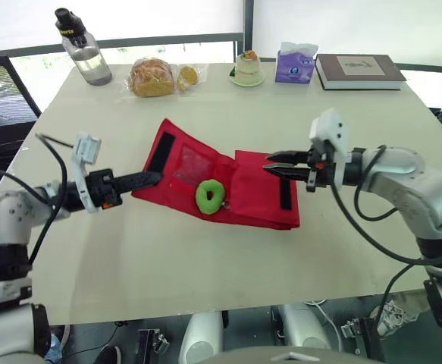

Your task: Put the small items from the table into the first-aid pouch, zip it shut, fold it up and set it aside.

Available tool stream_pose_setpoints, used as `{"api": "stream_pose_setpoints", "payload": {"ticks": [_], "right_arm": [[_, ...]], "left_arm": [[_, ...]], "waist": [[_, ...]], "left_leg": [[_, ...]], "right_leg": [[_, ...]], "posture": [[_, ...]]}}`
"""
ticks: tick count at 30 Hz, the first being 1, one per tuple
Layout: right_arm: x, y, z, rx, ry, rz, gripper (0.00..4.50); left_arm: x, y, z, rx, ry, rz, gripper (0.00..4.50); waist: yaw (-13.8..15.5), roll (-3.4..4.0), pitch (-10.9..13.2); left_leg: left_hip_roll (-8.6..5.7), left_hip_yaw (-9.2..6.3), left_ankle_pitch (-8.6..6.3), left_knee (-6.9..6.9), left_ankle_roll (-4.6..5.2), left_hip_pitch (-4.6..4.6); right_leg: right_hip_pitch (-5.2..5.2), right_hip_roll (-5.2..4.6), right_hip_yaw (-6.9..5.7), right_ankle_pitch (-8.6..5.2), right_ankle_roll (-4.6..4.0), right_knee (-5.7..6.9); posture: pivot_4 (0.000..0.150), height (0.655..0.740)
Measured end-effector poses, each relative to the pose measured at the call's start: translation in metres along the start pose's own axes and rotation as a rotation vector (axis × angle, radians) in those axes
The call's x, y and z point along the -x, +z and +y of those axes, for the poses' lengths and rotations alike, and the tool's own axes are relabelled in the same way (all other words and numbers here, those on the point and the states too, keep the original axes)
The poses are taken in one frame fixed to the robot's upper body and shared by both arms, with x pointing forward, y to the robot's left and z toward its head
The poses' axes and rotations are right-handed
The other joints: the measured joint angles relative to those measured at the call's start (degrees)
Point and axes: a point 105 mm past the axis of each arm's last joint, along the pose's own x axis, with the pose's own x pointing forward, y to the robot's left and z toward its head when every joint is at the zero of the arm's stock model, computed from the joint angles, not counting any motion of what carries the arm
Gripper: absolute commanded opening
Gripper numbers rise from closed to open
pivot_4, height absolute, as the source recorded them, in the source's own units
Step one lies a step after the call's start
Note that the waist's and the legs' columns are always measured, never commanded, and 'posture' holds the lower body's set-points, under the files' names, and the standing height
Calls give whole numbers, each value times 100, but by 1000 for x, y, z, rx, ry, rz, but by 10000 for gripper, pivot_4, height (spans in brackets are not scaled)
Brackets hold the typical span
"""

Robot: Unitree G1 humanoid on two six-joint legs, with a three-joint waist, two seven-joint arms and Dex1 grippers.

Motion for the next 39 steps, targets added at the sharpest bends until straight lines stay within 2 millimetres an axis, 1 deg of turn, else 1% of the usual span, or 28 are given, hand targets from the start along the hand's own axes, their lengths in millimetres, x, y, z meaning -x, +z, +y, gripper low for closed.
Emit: {"api": "stream_pose_setpoints", "payload": {"ticks": [2,4,6,7,11,12,15,18,21,23,24,25,26,27,28,29,31,32,34,35,38,39], "right_arm": [[-6,-12,-3,1,-7,33,383],[-13,-32,-3,-3,-5,95,383],[-16,-57,-3,15,-10,187,383],[-17,-63,-3,25,-8,207,383],[-19,-67,-2,80,1,220,383],[-21,-69,-2,78,3,218,383],[-28,-71,1,74,20,207,383],[-30,-73,0,75,20,209,383],[-34,-75,0,61,18,207,383],[-35,-75,0,59,19,206,383],[-36,-75,-1,48,12,201,383],[-36,-75,-1,44,8,198,383],[-35,-73,-3,-1,-6,173,383],[-34,-73,-3,-22,-14,162,383],[-32,-71,-3,-80,-23,127,383],[-30,-69,-3,-121,-30,103,383],[-16,-60,-3,-187,-50,39,383],[0,-50,-5,-200,-70,-5,383],[13,-42,-8,-202,-92,-35,383],[32,-36,-7,-218,-117,-69,383],[57,-37,-3,-243,-138,-96,383],[66,-39,-3,-257,-147,-100,2673]], "left_arm": [[-7,3,-8,-29,-60,48,0],[-13,7,-17,-58,-123,82,0],[-21,13,-25,-104,-179,119,0],[-24,15,-29,-125,-203,135,0],[-43,28,-43,-206,-295,160,0],[-56,30,-48,-230,-340,164,0],[-78,27,-57,-244,-430,183,0],[-93,25,-63,-250,-484,190,0],[-119,13,-68,-261,-556,214,0],[-124,9,-68,-260,-566,227,0],[-133,5,-67,-256,-573,221,0],[-136,3,-66,-249,-575,218,0],[-143,-1,-64,-234,-582,215,0],[-145,-3,-64,-230,-584,219,0],[-147,-5,-63,-220,-584,224,0],[-148,-6,-63,-216,-588,225,0],[-154,-11,-62,-211,-596,234,0],[-157,-15,-57,-193,-587,240,0],[-159,-17,-54,-178,-585,239,0],[-162,-20,-52,-165,-582,246,0],[-168,-26,-49,-157,-570,273,0],[-170,-29,-47,-154,-564,283,0]], "waist": [[-14,-2,1],[-19,-1,1],[-15,-1,2],[-17,0,3],[-19,0,3],[-18,-2,2],[-24,-1,2],[-23,-1,2],[-29,-1,2],[-33,-1,2],[-30,-1,1],[-26,-1,1],[-25,-1,2],[-24,-1,2],[-25,0,2],[-23,1,2],[22,6,6],[36,6,6],[35,6,6],[54,6,6],[76,6,6],[82,6,6]], "left_leg": [[0,-3,0,-2,0,-1],[1,-8,0,-5,0,-1],[2,-14,0,-6,0,-3],[2,-12,0,-6,0,-2],[2,-14,0,3,1,2],[3,-16,0,9,1,2],[3,-16,0,12,1,0],[3,-18,0,12,1,-2],[3,-18,1,14,1,0],[3,-19,1,14,1,0],[3,-19,1,14,1,1],[3,-20,1,15,1,0],[3,-21,1,18,1,-3],[3,-21,1,19,1,-4],[3,-22,1,18,1,-5],[2,-22,1,17,1,-6],[-2,-26,1,18,1,-12],[-2,-25,1,20,1,-15],[-2,-25,0,21,1,-15],[-3,-27,0,21,1,-14],[-2,-26,0,20,2,-11],[-2,-25,0,20,2,-11]], "right_leg": [[-1,5,-1,7,14,0],[-4,10,-2,8,15,2],[-5,15,-4,7,14,4],[-5,15,-3,7,14,5],[1,17,-3,6,18,8],[3,19,-3,5,22,10],[3,19,-2,8,19,12],[3,20,-2,8,19,13],[4,21,-1,9,19,15],[4,22,-1,9,19,16],[5,22,-1,9,19,17],[5,22,-1,9,19,17],[4,22,-2,10,19,17],[5,22,-2,10,19,17],[4,22,-2,10,19,16],[4,21,-2,10,19,16],[4,18,-6,10,20,15],[4,18,-5,10,21,11],[4,18,-5,10,21,9],[5,18,-6,10,21,10],[6,20,-6,9,22,10],[6,20,-5,9,22,11]], "posture": [[1500,7400],[1500,7400],[1500,7400],[1500,7400],[1500,7400],[1500,7400],[1500,7400],[1500,7400],[1500,7400],[1500,7400],[1500,7400],[1500,7400],[1500,7400],[1500,7400],[1500,7400],[1500,7400],[1500,7400],[1500,7400],[1500,7400],[1500,7400],[1500,7400],[1500,7400]]}}
